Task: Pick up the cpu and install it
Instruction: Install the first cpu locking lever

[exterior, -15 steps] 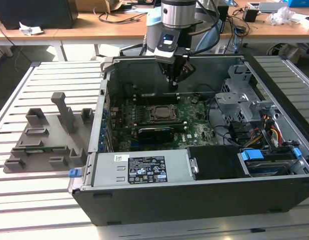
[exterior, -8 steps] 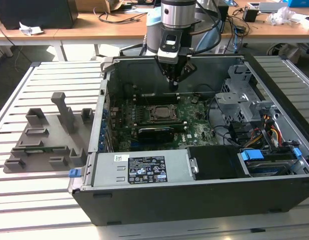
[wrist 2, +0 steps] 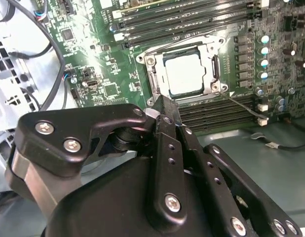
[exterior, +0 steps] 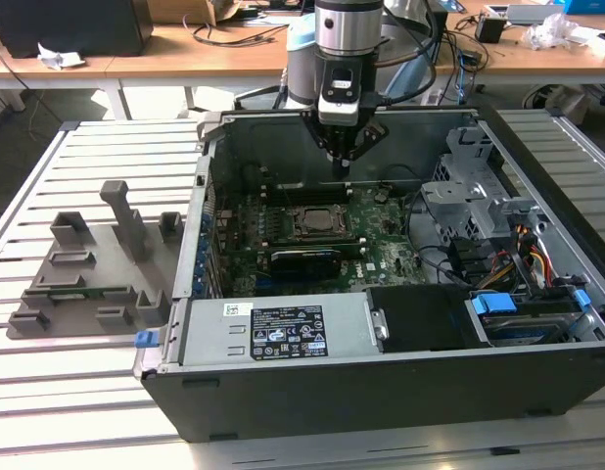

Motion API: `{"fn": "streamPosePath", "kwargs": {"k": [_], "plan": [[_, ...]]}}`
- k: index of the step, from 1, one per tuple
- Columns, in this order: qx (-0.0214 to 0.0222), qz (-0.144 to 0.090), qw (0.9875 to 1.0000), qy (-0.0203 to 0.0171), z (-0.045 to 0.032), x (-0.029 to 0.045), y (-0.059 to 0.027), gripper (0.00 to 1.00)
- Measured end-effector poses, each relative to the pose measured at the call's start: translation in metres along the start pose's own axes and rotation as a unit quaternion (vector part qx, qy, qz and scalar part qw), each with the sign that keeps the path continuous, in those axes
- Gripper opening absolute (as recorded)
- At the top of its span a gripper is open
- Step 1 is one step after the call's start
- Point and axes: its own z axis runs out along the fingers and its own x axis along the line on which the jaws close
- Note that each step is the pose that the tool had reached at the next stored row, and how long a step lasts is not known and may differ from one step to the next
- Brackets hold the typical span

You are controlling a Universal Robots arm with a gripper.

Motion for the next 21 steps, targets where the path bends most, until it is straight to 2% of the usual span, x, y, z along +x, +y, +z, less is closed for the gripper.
{"fn": "streamPosePath", "kwargs": {"k": [7,11,14,16,18,21], "plan": [[-0.0029,-0.041,0.9992,-0.0019,0.0000,0.0000,0.0000,0.11],[-0.0049,-0.068,0.9977,-0.0033,-0.0001,0.0000,0.0000,0.11],[-0.0072,-0.099,0.9951,-0.0047,0.0000,0.0000,0.0000,0.11],[-0.0088,-0.120,0.9927,-0.0057,0.0000,0.0000,0.0000,0.11],[-0.0098,-0.134,0.9909,-0.0064,0.0000,0.0000,0.0000,0.11],[-0.0125,-0.170,0.9854,-0.0081,0.0000,0.0000,0.0000,0.11]]}}
